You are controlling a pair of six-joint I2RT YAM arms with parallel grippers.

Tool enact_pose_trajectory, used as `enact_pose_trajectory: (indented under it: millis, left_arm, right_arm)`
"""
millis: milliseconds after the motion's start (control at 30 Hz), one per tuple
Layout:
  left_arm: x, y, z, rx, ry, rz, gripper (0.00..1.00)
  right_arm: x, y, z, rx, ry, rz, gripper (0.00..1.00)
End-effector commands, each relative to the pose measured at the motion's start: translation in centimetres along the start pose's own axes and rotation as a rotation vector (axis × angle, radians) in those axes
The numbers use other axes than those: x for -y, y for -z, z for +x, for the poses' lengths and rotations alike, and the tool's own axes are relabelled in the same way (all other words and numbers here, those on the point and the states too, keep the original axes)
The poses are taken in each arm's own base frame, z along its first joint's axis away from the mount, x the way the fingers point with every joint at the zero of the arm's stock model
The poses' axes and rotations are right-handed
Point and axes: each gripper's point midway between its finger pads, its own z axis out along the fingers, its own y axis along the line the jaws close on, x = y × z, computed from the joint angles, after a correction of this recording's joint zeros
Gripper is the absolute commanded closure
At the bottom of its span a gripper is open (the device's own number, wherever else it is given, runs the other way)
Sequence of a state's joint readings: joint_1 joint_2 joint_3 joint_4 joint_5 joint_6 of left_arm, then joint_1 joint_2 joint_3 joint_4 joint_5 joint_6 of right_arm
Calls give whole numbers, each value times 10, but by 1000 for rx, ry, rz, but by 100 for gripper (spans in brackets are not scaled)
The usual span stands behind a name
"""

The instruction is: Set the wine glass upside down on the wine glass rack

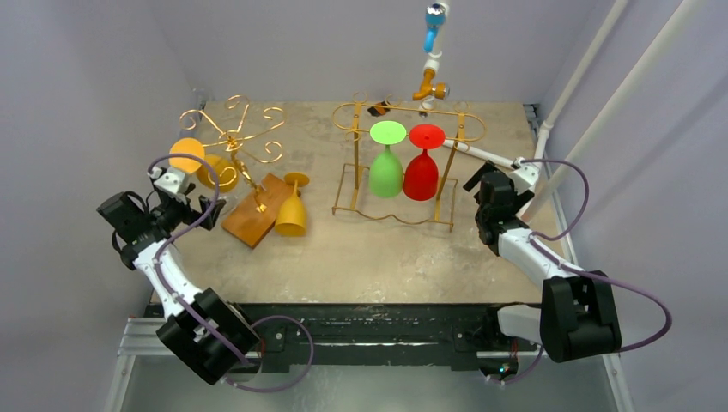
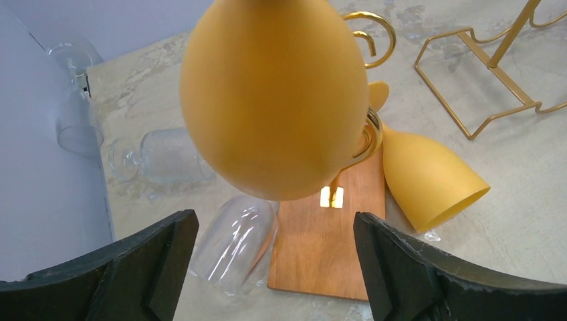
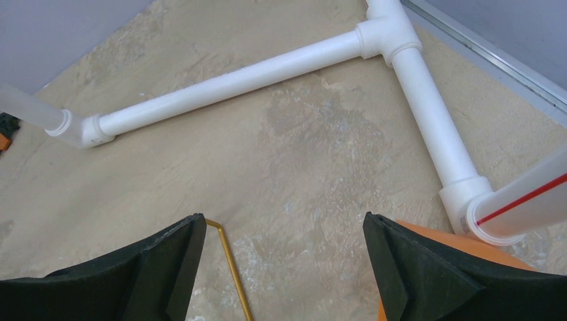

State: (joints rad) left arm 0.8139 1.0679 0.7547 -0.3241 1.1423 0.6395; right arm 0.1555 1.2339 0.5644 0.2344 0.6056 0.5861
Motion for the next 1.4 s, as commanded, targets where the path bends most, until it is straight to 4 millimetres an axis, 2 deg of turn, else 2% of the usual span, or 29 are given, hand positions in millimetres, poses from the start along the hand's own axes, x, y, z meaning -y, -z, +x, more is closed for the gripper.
enact_pose_trajectory:
  millis: [0,167,400,700,1100,1167,1367]
  left_arm:
    - [15,-16,51,-140,93,-34,6]
    - [15,-34,58,-131,144,-107,5]
    - [26,-60,63,-106,194,-84,5]
    - [55,-63,63,-83,137,-6,4]
    - [53,-75,70,-77,185,-2,10]
    - [50,-78,64,-43,186,-12,9]
    - [61,-96,60,0,201,-36,9]
  right_arm:
    - [-11,1,-21,64,-23,-46,1]
    - [-17,0,-23,68,-2,-75,1]
    - [-19,-3,-28,98,41,-84,1]
    - [-21,-6,-29,110,51,-88,1]
    - [-28,-7,-32,127,68,-128,1]
    - [-31,-7,-36,148,75,-141,1]
    - [-40,-13,-40,179,119,-171,1]
